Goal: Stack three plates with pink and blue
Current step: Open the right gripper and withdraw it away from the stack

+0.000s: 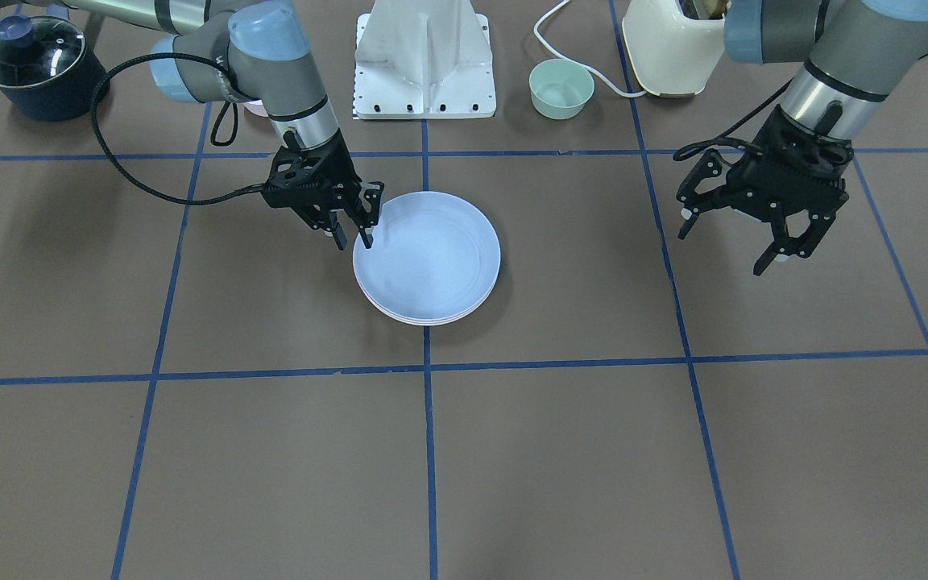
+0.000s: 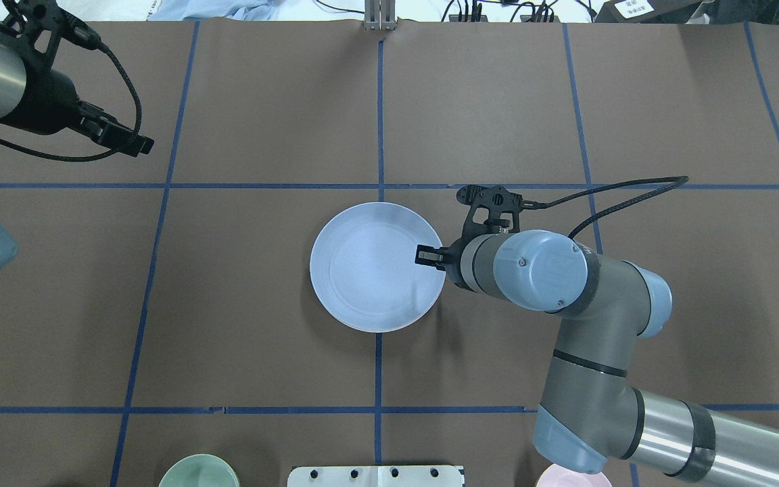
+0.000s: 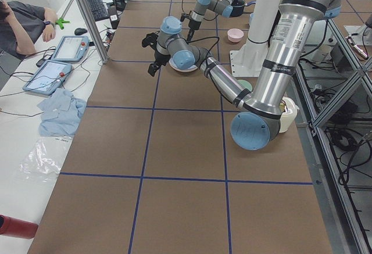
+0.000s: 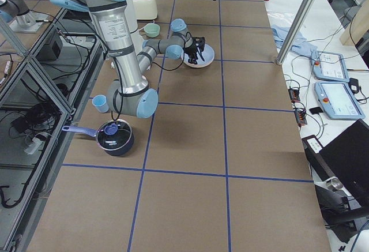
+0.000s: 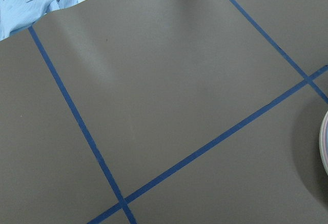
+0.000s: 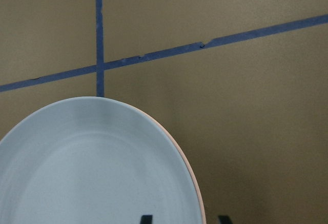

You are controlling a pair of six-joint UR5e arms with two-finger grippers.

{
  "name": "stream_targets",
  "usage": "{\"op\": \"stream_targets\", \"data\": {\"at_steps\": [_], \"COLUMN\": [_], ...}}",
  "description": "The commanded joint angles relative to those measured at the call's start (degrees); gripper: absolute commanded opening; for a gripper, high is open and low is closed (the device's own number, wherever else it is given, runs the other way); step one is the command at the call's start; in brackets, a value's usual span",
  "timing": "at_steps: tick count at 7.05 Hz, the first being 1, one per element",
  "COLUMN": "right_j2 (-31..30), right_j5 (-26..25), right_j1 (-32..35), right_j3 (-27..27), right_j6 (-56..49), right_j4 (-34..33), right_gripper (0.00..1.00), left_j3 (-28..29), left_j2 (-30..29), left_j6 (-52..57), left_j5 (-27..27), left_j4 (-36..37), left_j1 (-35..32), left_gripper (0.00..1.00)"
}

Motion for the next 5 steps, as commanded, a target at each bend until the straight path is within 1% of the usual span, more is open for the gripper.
{"op": "stream_targets", "data": {"at_steps": [1,2,3,4,5], "right_j2": [4.5,4.8,4.4,4.0,3.3], "right_j5": [7.5,13.3,20.2,27.3,32.0], "right_j1": [5.7,11.0,17.6,25.4,32.2], "right_j3": [0.7,2.5,3.2,2.8,2.3], "right_j6": [-1.4,-6.9,-15.6,-26.0,-36.8], "right_j4": [-9.8,-14.0,-18.2,-20.9,-25.6], "right_gripper": [1.0,1.0,1.0,1.0,1.0], "left_j3": [0.0,-0.2,-0.6,-0.5,-0.2], "left_j2": [0.4,2.0,2.9,5.6,7.7], "left_j6": [0.1,0.1,0.3,0.6,0.5], "left_j5": [-0.1,-0.2,0.4,-0.1,-0.1], "left_j4": [0.0,0.0,-0.1,-0.2,0.6], "left_j1": [-0.1,-0.1,-0.4,-0.5,-1.6], "left_gripper": [1.0,1.0,1.0,1.0,1.0]}}
